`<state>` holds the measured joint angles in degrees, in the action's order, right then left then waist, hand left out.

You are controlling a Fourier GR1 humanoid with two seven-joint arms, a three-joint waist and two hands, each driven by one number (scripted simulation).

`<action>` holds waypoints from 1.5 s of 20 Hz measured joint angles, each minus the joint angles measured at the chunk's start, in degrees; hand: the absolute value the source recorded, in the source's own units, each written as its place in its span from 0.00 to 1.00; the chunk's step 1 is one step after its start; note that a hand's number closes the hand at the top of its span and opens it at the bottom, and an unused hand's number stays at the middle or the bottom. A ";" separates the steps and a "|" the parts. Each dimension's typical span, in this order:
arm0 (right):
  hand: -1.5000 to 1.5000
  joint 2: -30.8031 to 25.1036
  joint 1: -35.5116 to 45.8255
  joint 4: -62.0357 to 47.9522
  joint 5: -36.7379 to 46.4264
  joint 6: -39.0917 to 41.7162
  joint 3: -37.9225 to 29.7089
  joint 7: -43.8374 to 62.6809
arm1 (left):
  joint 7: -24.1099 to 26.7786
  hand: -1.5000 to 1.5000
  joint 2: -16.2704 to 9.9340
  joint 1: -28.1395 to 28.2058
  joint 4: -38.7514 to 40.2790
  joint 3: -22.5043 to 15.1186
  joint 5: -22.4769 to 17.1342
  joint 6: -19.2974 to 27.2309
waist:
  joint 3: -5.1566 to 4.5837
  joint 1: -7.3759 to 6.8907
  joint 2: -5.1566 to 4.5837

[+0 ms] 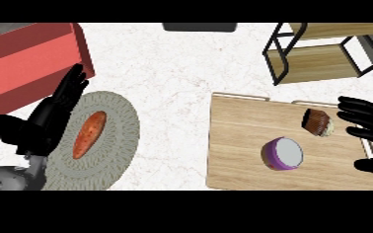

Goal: Pick the cupcake from the tray and place it in the tiered shelf

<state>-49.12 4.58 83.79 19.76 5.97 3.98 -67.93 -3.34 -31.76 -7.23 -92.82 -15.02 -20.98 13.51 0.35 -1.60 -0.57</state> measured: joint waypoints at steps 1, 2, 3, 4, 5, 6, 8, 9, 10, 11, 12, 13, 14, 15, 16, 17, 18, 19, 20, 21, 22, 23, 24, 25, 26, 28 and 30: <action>0.00 0.12 -0.02 -0.71 1.21 -0.82 0.74 -0.13 | -0.21 0.50 0.16 -0.03 -0.28 -0.02 0.03 0.09 | -0.01 -0.03 0.03; 0.00 0.03 0.04 -1.65 2.44 -1.63 1.31 -0.27 | 0.10 0.50 0.48 0.41 -0.35 -0.24 0.26 0.14 | -0.02 -0.08 0.05; 0.00 0.20 -0.09 -2.32 3.60 -2.57 2.03 -0.44 | -0.04 0.50 0.64 0.09 -0.12 -0.14 0.29 0.14 | -0.04 0.07 0.06; 0.00 0.43 0.06 -3.03 4.83 -3.51 2.62 -0.53 | -0.26 0.50 0.90 0.09 -0.04 -0.34 0.52 0.27 | -0.05 0.13 0.08; 0.00 0.53 0.28 -4.17 5.60 -4.30 2.88 -0.63 | -0.72 0.50 0.76 -0.04 -0.51 -0.16 0.62 0.44 | -0.05 0.08 0.11; 0.00 0.60 0.40 -5.08 6.63 -5.10 3.27 -0.70 | -0.24 0.50 0.89 0.51 -0.64 -0.21 0.82 0.33 | -0.07 0.05 0.15; 0.00 0.93 1.13 -6.88 7.67 -6.46 3.80 -0.80 | -0.39 0.50 0.73 0.36 -0.45 0.31 0.57 -0.22 | -0.09 0.11 0.16; 0.00 1.39 1.39 -7.69 8.19 -7.24 4.03 -0.81 | 0.08 0.50 0.67 0.91 -0.52 0.54 0.58 -0.50 | -0.11 0.09 0.19; 0.00 1.57 2.03 -8.72 8.59 -7.95 4.02 -0.82 | -0.05 0.50 0.60 1.26 -0.84 0.71 0.44 -0.66 | -0.11 -0.01 0.20; 0.00 1.66 2.44 -9.34 8.81 -8.69 3.81 -0.85 | -0.11 0.50 0.55 1.11 -0.63 1.19 0.20 -0.87 | -0.12 0.13 0.21; 0.00 2.06 2.92 -9.89 9.25 -9.50 3.80 -0.75 | 0.00 0.50 0.58 1.54 -0.77 1.19 0.27 -1.04 | -0.14 0.16 0.25; 0.00 2.55 3.15 -10.53 9.74 -10.42 3.76 -0.70 | 0.21 0.50 0.81 1.84 -1.04 1.01 0.70 -0.85 | -0.15 0.23 0.28; 0.00 2.99 3.51 -10.98 10.04 -11.23 3.57 -0.60 | 0.30 0.50 0.83 1.35 -0.24 1.53 0.60 -1.15 | -0.16 0.45 0.28; 0.00 3.57 4.41 -12.20 10.41 -11.90 3.42 -0.54 | 0.46 0.50 0.93 1.59 -0.24 1.59 0.64 -1.37 | -0.17 0.38 0.27; 0.00 4.07 5.10 -13.26 10.90 -12.57 3.30 -0.46 | 0.07 0.50 1.21 1.68 -0.64 1.34 1.06 -1.05 | -0.18 0.40 0.29; 0.00 4.38 5.62 -14.40 11.63 -13.23 3.34 -0.47 | -0.25 0.50 1.40 1.39 -0.82 1.29 1.33 -0.94 | -0.19 0.45 0.29; 0.00 4.77 5.95 -15.87 12.23 -13.93 3.33 -0.64 | -0.62 0.50 1.35 1.21 -1.01 1.66 1.29 -0.96 | -0.19 0.46 0.29; 0.00 5.10 6.61 -16.05 12.78 -14.38 3.53 -0.33 | -0.66 0.50 1.49 1.27 -1.02 1.92 1.36 -0.98 | -0.19 0.54 0.32; 0.00 5.40 7.65 -17.04 13.56 -14.77 3.84 -0.17 | -0.62 0.50 1.65 1.55 -1.13 1.91 1.67 -0.93 | -0.21 0.46 0.32; 0.00 5.87 8.03 -18.10 14.20 -15.31 4.02 -0.20 | -0.74 0.50 1.64 1.49 -1.03 2.26 1.48 -1.44 | -0.23 0.53 0.33; 0.00 6.01 8.41 -18.62 14.78 -15.74 4.23 -0.17 | -0.55 0.50 1.88 1.96 -1.19 2.16 1.94 -1.33 | -0.23 0.57 0.35; 0.00 6.24 9.02 -19.15 15.25 -16.09 4.42 -0.09 | -0.42 0.50 2.61 2.09 -1.15 1.71 2.69 -0.81 | -0.24 0.64 0.36; 0.00 6.80 9.82 -20.31 15.63 -16.47 4.67 -0.19 | -0.85 0.50 2.80 1.71 -1.10 1.82 2.92 -0.65 | -0.25 0.62 0.34; 0.00 7.08 10.91 -21.91 16.05 -16.78 4.80 -0.34 | -1.39 0.50 2.88 1.27 -1.23 1.86 3.12 -0.64 | -0.24 0.55 0.31; 0.00 7.13 11.44 -22.26 16.25 -16.95 4.93 -0.33 | -1.42 0.50 3.24 1.30 -1.09 1.73 3.58 -0.53 | -0.24 0.64 0.33; 0.00 7.04 12.59 -23.42 16.69 -17.33 5.15 -0.47 | -1.16 0.50 3.89 1.93 -1.32 1.45 4.32 -0.33 | -0.25 0.66 0.35; 0.00 7.63 13.17 -24.99 17.19 -18.07 5.47 -0.71 | -1.71 0.50 4.04 1.34 -1.17 1.74 4.59 -0.60 | -0.26 0.74 0.35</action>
<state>-41.49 17.75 58.80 36.95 -12.09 9.45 -68.64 -5.05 -27.72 -5.89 -93.99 -13.28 -16.39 12.91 0.08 -0.86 -0.22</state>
